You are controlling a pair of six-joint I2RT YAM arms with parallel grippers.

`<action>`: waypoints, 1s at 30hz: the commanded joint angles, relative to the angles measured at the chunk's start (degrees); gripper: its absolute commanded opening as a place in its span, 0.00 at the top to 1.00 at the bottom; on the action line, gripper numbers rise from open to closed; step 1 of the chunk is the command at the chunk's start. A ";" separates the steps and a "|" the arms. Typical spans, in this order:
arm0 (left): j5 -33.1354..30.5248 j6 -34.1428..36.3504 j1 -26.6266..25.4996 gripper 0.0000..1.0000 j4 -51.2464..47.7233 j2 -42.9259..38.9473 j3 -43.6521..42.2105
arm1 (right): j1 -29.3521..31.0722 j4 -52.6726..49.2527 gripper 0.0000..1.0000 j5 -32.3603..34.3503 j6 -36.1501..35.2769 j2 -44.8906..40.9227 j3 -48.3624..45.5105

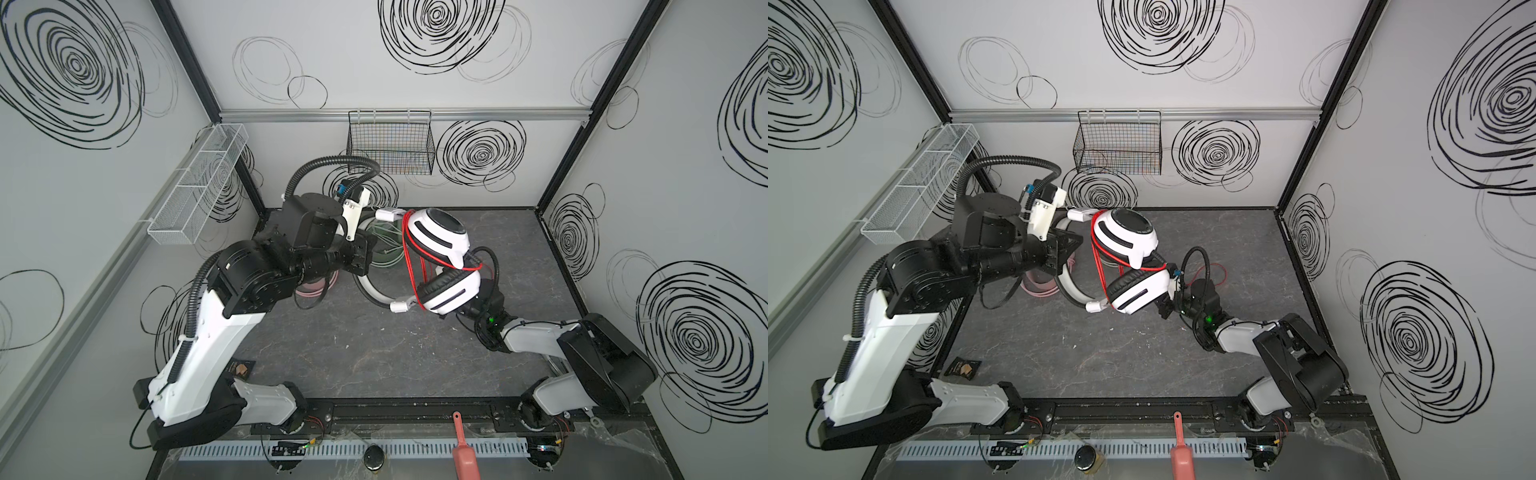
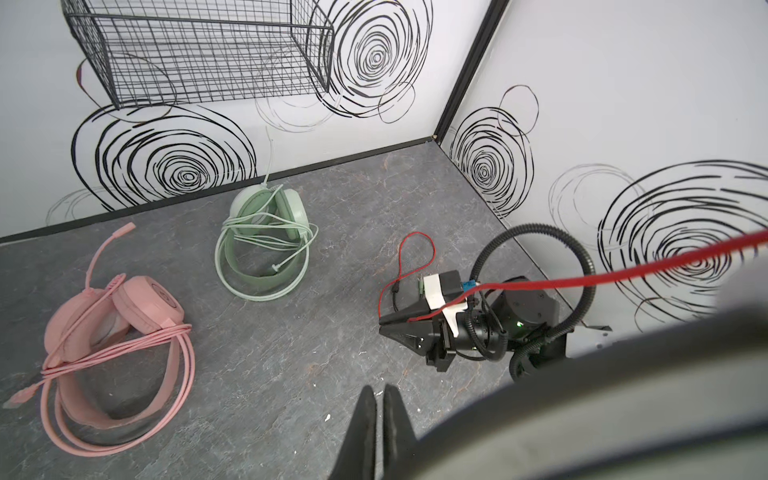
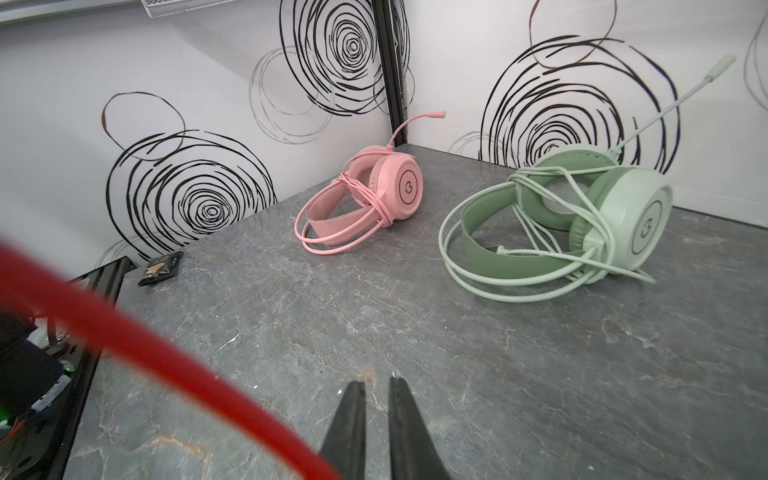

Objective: Wrap the headphones

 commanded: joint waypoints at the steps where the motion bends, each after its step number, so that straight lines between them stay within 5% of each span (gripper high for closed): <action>1: 2.94 -3.43 5.91 1.00 9.84 -0.73 0.43 | 0.70 3.88 0.94 -2.33 2.04 -1.03 -2.08; 6: -11.73 -5.92 12.21 1.00 12.75 0.99 -5.19 | 6.68 -11.95 1.00 1.05 -0.94 -11.86 -4.96; 13: -28.16 -5.79 15.65 1.00 16.03 5.43 -15.45 | 26.94 -48.62 1.00 26.50 -2.51 -31.06 0.83; 19: -36.60 -4.13 16.43 1.00 19.05 5.90 -24.47 | 36.31 -62.17 1.00 41.28 0.59 -39.88 7.56; 26: -45.08 -3.94 5.77 1.00 16.96 4.25 -33.65 | 38.81 -77.73 1.00 62.24 -6.30 -32.51 24.48; 30: -50.24 -5.91 -2.09 1.00 12.03 3.19 -37.80 | 38.23 -75.97 1.00 73.11 -14.30 -30.29 29.07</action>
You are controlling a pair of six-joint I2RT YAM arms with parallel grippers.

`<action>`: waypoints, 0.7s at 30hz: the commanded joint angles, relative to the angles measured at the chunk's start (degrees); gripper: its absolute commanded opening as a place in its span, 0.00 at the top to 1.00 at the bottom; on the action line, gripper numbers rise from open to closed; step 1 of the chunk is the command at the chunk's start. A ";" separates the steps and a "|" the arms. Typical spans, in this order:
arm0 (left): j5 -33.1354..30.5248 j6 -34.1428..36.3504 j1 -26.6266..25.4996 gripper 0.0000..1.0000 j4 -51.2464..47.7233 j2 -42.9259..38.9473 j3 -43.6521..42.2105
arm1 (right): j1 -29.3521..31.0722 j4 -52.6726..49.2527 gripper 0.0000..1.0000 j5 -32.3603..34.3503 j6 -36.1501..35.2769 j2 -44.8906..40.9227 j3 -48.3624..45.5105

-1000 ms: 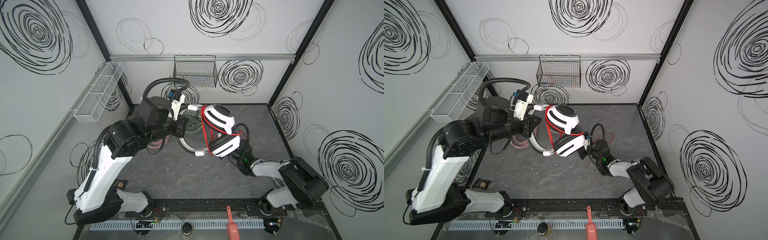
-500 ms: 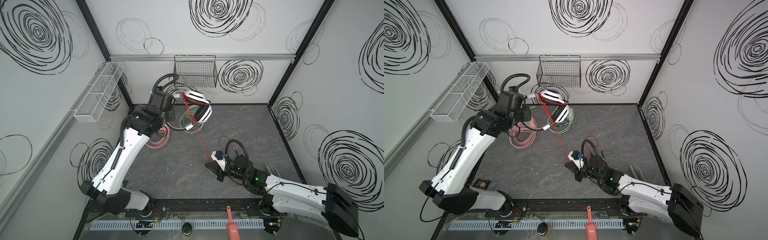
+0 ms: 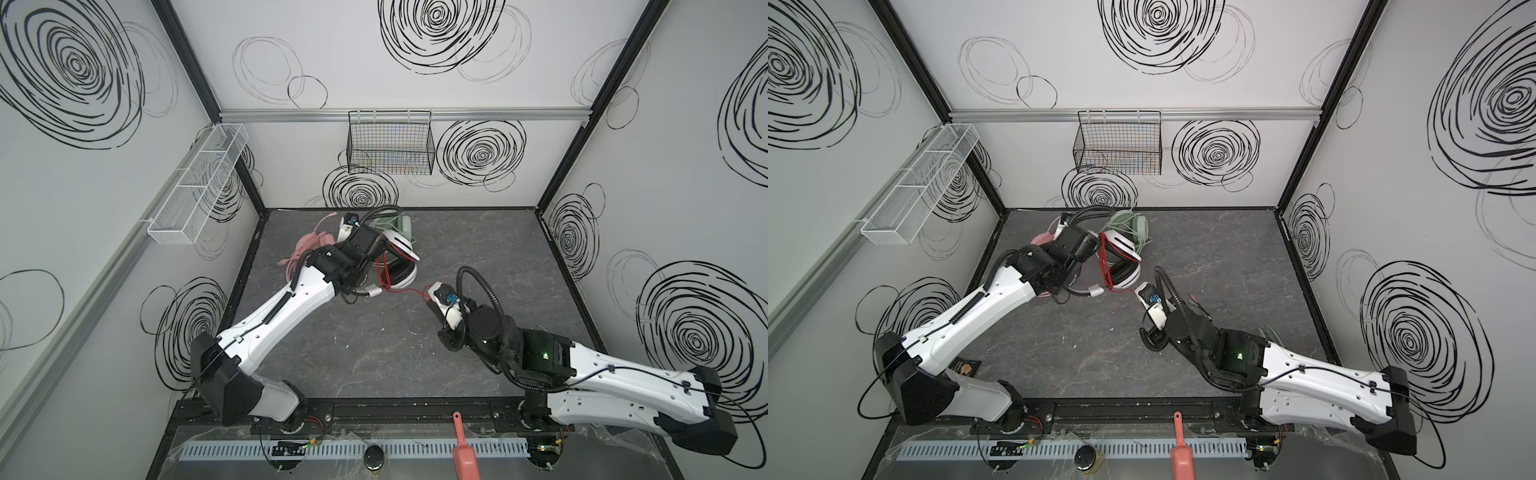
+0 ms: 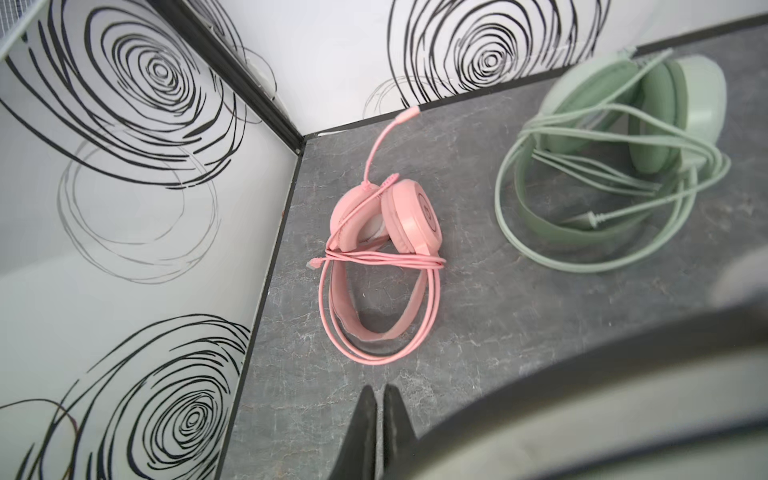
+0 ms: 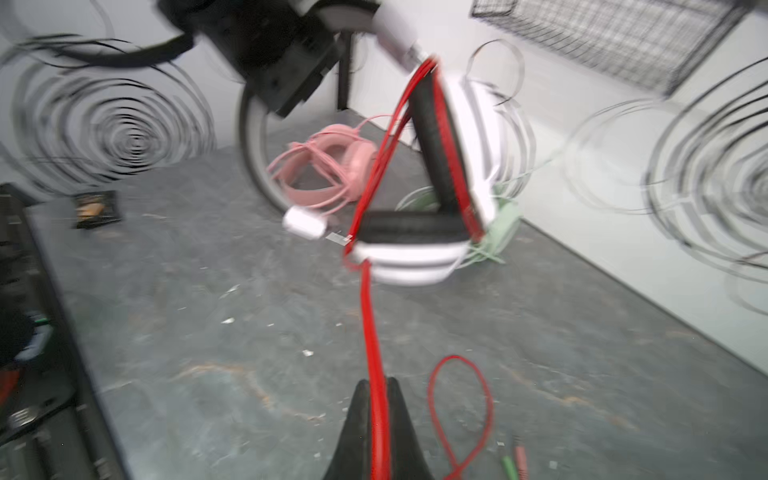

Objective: Wrap the headphones

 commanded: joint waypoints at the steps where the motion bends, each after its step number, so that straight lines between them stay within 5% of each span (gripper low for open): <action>1: -7.64 -3.48 -5.33 1.00 -1.24 -3.47 -1.93 | -1.02 -2.39 1.00 13.30 -9.24 0.70 3.72; 7: 2.25 0.27 -18.08 1.00 -1.38 -7.79 -7.50 | -12.51 3.38 1.00 -1.29 -19.93 0.82 5.29; 17: 16.79 4.27 -31.87 1.00 0.95 -12.83 -7.75 | -22.35 9.21 1.00 -26.32 -20.46 0.29 1.78; 21: 18.15 4.80 -34.18 1.00 -0.06 -12.53 -6.14 | -24.29 11.39 0.86 -31.28 -19.83 0.03 0.79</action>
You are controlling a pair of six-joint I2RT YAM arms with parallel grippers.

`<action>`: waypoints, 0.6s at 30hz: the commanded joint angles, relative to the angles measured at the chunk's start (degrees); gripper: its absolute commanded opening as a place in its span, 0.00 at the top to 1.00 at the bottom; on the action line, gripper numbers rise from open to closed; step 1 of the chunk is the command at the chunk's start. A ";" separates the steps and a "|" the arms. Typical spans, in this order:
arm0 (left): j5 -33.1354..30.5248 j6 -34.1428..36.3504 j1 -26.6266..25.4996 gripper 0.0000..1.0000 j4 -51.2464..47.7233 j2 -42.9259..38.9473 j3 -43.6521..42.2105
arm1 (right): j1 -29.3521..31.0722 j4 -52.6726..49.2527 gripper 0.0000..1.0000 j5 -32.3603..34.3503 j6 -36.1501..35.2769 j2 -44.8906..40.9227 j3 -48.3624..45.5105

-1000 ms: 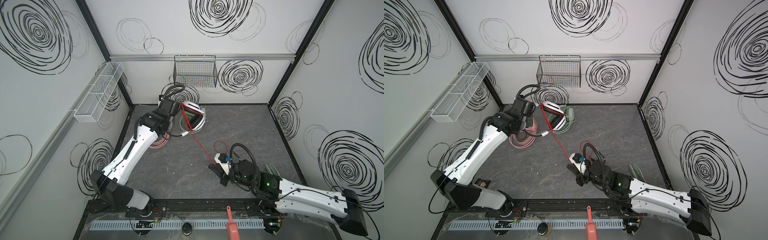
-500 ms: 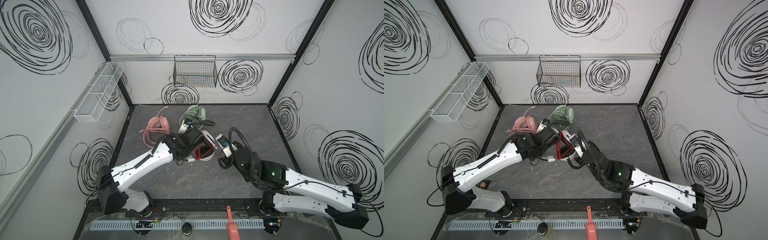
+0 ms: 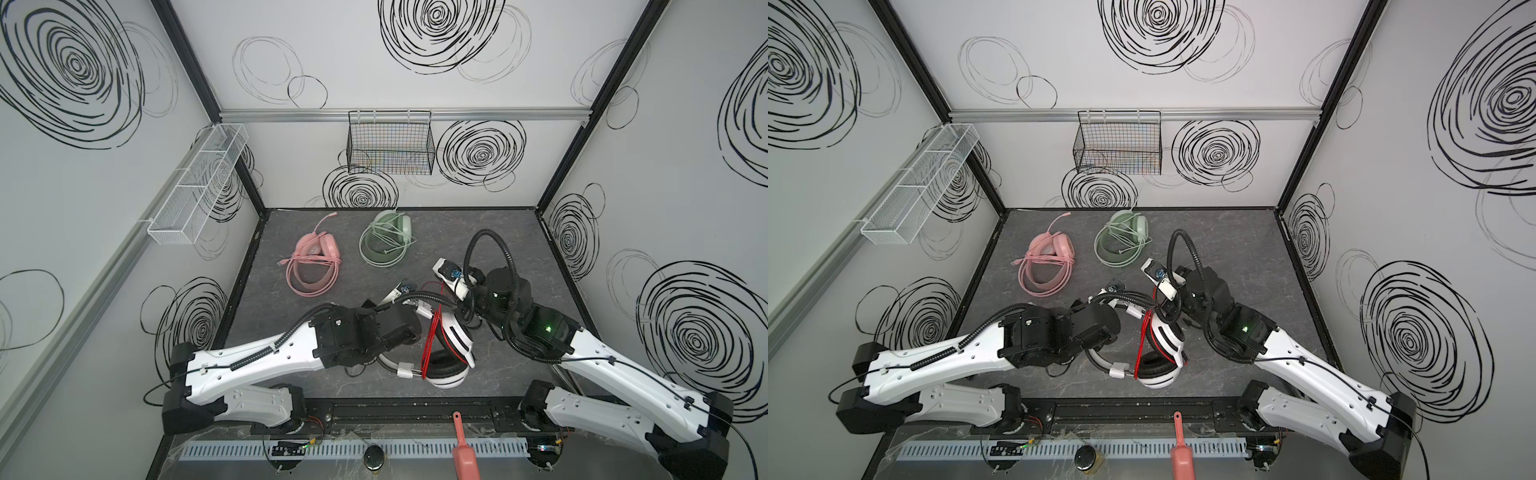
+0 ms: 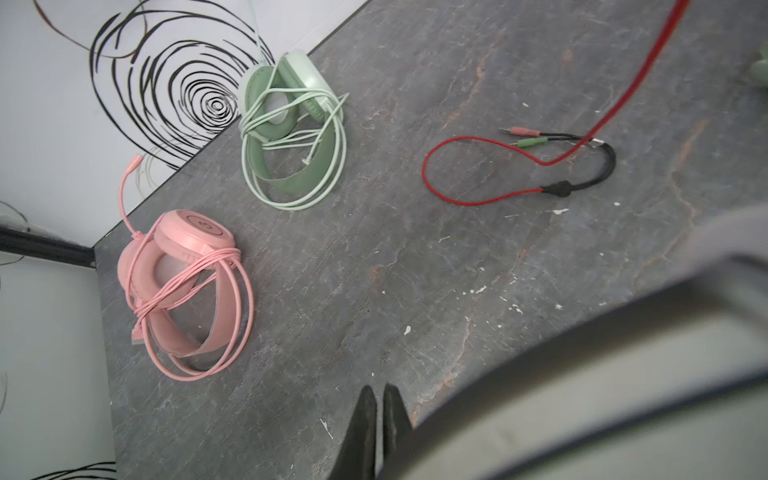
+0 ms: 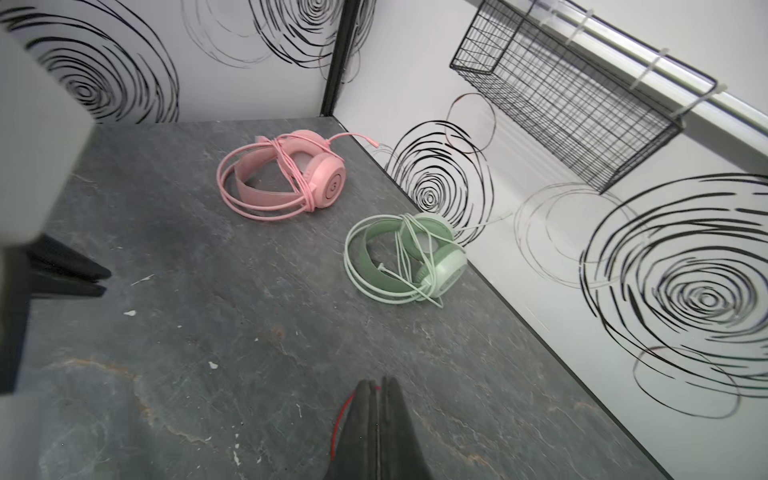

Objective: Wrap the headphones

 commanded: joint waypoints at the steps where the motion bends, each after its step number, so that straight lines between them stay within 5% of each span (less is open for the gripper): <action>1: 6.81 2.77 -2.77 1.00 0.45 -1.16 2.83 | -3.24 7.27 0.77 -5.62 0.46 -0.58 -0.97; 11: 13.90 1.51 -3.57 1.00 -0.20 -4.80 14.66 | -14.63 29.95 0.64 -27.87 10.86 2.10 -14.29; 18: 18.87 1.57 -3.42 1.00 0.99 -5.24 25.61 | -15.56 43.83 0.61 -30.64 17.44 14.28 -18.55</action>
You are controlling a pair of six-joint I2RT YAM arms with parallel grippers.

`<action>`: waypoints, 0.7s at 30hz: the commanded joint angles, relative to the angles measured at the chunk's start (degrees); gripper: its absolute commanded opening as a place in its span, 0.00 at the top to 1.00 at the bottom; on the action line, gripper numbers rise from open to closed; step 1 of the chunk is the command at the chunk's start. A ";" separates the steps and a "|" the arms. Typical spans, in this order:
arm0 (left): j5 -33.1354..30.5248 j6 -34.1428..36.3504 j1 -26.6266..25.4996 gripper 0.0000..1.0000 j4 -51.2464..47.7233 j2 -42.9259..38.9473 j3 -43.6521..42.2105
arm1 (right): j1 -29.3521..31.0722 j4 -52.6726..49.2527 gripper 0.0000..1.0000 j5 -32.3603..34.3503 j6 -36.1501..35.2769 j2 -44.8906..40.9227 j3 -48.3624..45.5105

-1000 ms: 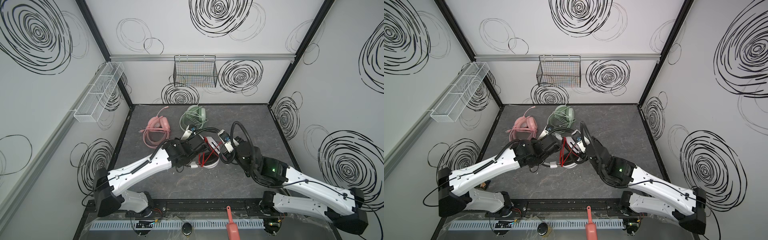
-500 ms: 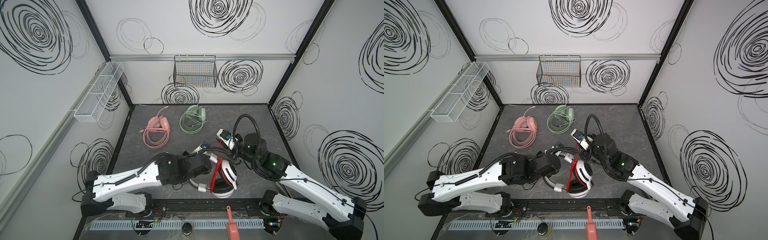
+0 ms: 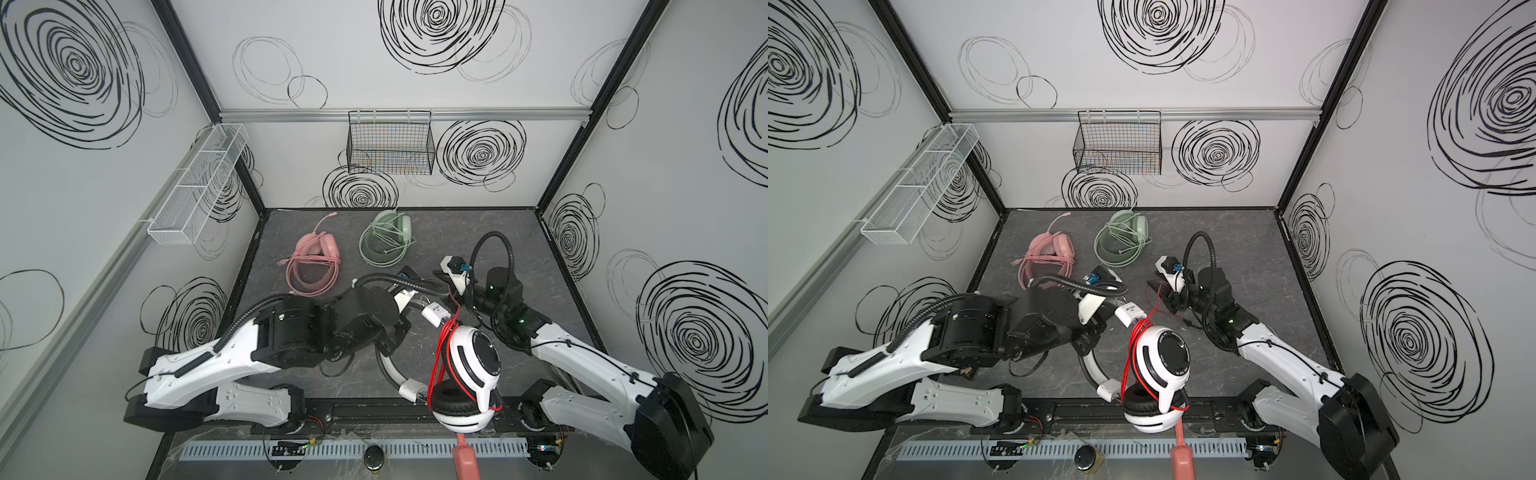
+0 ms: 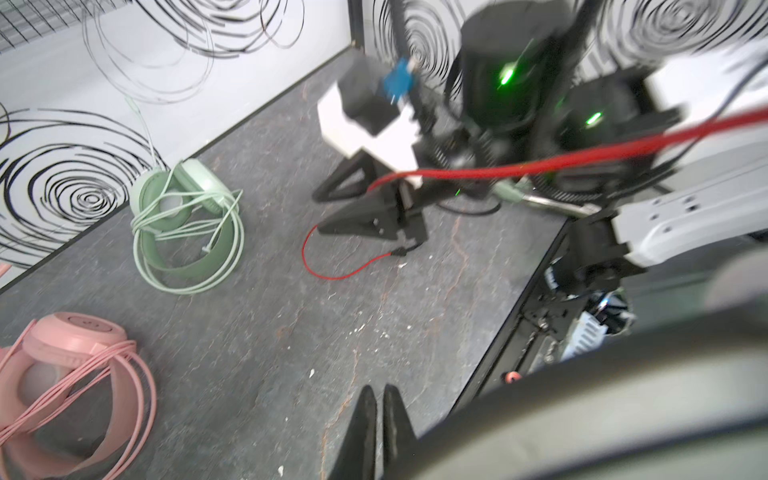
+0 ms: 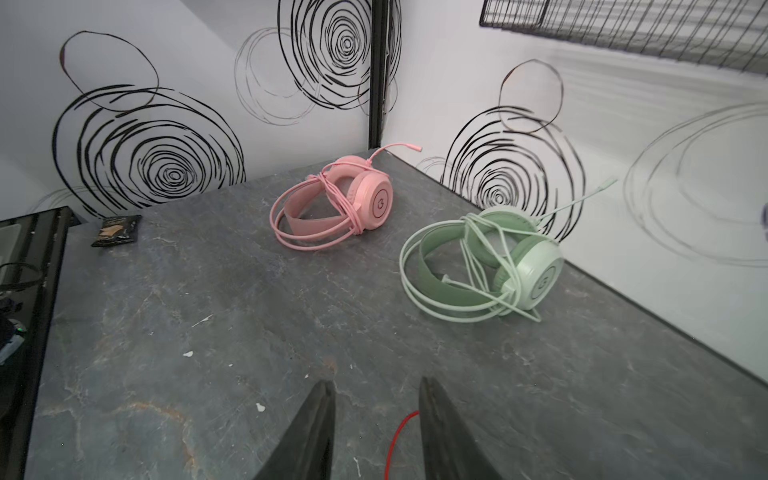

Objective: Wrap the headphones

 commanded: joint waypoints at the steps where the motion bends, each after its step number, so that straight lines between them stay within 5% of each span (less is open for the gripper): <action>1: 4.81 -1.34 0.40 1.00 5.25 -1.49 5.36 | -0.58 13.66 0.61 -4.97 6.01 5.92 -1.12; 6: 5.61 -1.08 1.70 1.00 7.49 -1.25 11.57 | -0.62 20.14 0.68 -11.04 12.06 16.42 1.15; 10: 4.05 -1.38 6.48 1.00 6.49 0.17 16.94 | -0.22 25.63 0.96 -16.06 15.22 19.09 -0.51; 18: 15.81 -4.39 31.65 1.00 6.26 3.43 19.05 | 3.56 19.58 1.00 -14.37 13.67 10.71 -7.13; 21: 12.70 -4.98 36.09 1.00 6.55 4.59 19.31 | 3.85 16.78 1.00 -14.15 13.46 6.01 -9.97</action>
